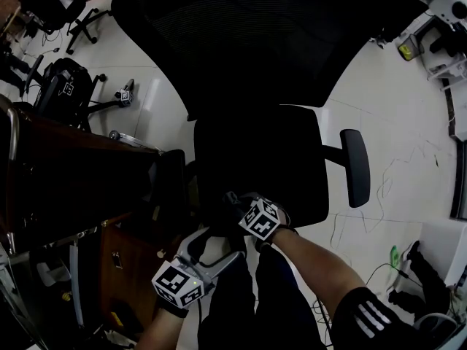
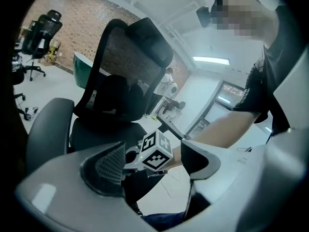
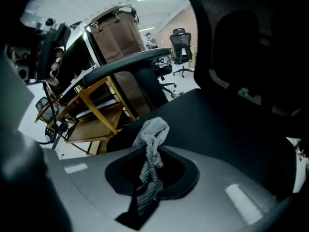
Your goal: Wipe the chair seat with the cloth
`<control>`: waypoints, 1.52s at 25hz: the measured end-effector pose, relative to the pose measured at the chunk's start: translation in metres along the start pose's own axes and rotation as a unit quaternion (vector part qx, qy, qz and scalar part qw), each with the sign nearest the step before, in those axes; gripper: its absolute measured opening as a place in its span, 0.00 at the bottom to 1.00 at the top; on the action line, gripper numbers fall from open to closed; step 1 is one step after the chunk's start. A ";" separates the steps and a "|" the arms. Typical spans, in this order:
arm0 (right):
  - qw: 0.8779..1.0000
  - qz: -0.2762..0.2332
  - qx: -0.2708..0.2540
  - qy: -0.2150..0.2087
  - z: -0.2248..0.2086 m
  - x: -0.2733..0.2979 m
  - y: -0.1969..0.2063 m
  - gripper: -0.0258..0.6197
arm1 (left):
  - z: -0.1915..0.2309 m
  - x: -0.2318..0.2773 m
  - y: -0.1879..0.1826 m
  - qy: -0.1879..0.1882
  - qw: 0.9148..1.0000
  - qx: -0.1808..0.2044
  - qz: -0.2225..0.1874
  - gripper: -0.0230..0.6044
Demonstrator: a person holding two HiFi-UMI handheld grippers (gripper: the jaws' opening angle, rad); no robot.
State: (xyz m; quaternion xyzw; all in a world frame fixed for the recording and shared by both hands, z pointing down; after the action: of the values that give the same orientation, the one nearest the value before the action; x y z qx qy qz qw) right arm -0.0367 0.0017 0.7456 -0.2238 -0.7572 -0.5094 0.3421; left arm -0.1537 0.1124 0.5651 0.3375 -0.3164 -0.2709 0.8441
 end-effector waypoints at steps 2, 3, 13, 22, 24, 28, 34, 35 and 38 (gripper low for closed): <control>0.999 0.002 -0.022 -0.029 0.029 0.023 -0.013 0.11 | 0.002 -0.013 0.003 -0.008 1.000 -0.003 0.002 0.64; 0.999 0.002 -0.034 -0.041 0.042 0.034 -0.018 0.11 | 0.003 -0.017 0.006 -0.011 1.000 -0.005 0.002 0.64; 0.992 0.024 -0.091 -0.087 0.080 0.074 0.016 0.11 | 0.008 -0.011 0.040 -0.019 0.999 -0.038 0.020 0.64; 0.993 0.084 -0.072 -0.029 0.011 -0.010 0.118 0.11 | -0.004 0.050 0.054 0.007 0.997 -0.040 0.061 0.64; 0.995 0.089 -0.050 -0.004 -0.014 -0.038 0.140 0.11 | -0.010 0.068 0.051 0.018 0.997 -0.038 0.067 0.64; 0.995 0.093 -0.005 0.041 -0.053 -0.094 0.176 0.11 | -0.026 0.102 0.042 0.043 0.996 -0.028 0.076 0.64; 0.990 0.120 -0.003 0.073 -0.078 -0.147 0.208 0.11 | -0.044 0.137 0.024 0.065 0.995 -0.013 0.081 0.64; 0.989 0.123 0.002 0.079 -0.081 -0.154 0.211 0.11 | -0.047 0.140 0.021 0.067 0.994 -0.011 0.081 0.64; 0.986 0.131 0.025 0.098 -0.090 -0.168 0.221 0.11 | -0.053 0.144 0.015 0.071 0.994 -0.008 0.080 0.64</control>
State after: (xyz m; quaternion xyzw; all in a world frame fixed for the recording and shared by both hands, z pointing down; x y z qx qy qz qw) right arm 0.2530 0.0046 0.7794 -0.2611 -0.6967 -0.4610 0.4837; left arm -0.0180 0.0461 0.5961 0.3230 -0.2795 -0.1806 0.8860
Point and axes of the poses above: the fingertips, and each gripper's own axes: x forward along the fingers, z to its left, y out of its underside, the point moved 10 cm from there along -x, backward along the fingers, and after that the axes turned 5 degrees about -z, right-handed, at the moved point
